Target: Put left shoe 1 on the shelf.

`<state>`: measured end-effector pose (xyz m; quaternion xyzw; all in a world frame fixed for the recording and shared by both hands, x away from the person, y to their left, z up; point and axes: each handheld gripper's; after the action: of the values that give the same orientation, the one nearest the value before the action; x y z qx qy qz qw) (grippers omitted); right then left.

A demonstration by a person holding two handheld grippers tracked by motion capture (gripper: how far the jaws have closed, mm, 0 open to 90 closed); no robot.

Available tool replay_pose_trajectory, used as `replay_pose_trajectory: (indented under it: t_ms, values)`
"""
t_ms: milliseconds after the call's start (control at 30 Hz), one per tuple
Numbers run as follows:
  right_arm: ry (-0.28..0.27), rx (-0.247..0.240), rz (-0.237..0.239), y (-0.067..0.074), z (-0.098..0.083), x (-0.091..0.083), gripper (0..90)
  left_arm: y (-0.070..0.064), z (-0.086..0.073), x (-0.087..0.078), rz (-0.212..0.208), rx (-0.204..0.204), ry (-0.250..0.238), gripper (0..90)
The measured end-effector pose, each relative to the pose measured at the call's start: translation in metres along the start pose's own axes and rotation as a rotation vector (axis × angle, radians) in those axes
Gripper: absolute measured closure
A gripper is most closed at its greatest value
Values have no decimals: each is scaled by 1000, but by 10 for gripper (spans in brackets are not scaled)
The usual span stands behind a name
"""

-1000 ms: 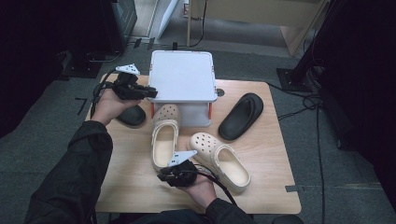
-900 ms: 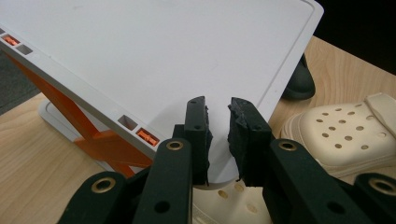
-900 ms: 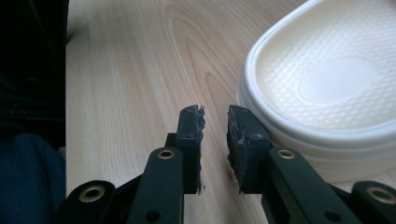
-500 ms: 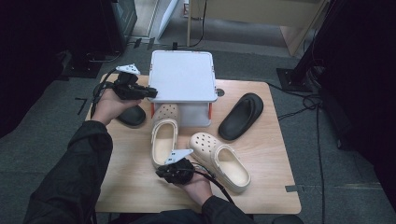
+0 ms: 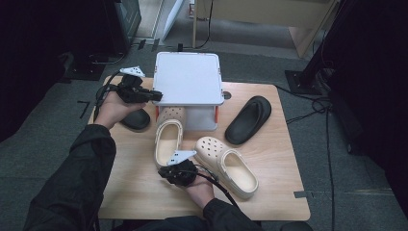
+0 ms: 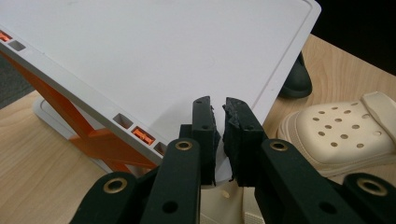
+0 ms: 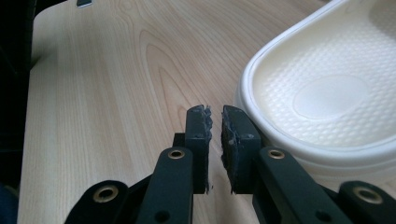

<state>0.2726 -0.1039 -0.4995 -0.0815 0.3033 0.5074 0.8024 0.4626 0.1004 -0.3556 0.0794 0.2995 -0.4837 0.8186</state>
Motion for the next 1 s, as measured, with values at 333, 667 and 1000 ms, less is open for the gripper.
replay_pose_trajectory:
  t_ms: [333,667,1000]
  values:
    - [-49,-17,-30,-2,10,-6,830,-1,0,0,-4,4,6,836]
    - [-74,-4,-58,-14,19,-4,839,-1,0,0,-8,2,5,840]
    - [-67,-16,-35,-8,20,-7,820,-1,0,0,-10,2,3,840]
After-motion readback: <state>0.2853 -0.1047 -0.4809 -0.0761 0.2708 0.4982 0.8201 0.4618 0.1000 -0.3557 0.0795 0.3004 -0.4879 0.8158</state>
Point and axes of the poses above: each handheld gripper's, and its own axes: x roughly forward along the jaws, z roughly out of its top, y roughly to its left, and after that the axes turned 3 degrees about -y, right-handed
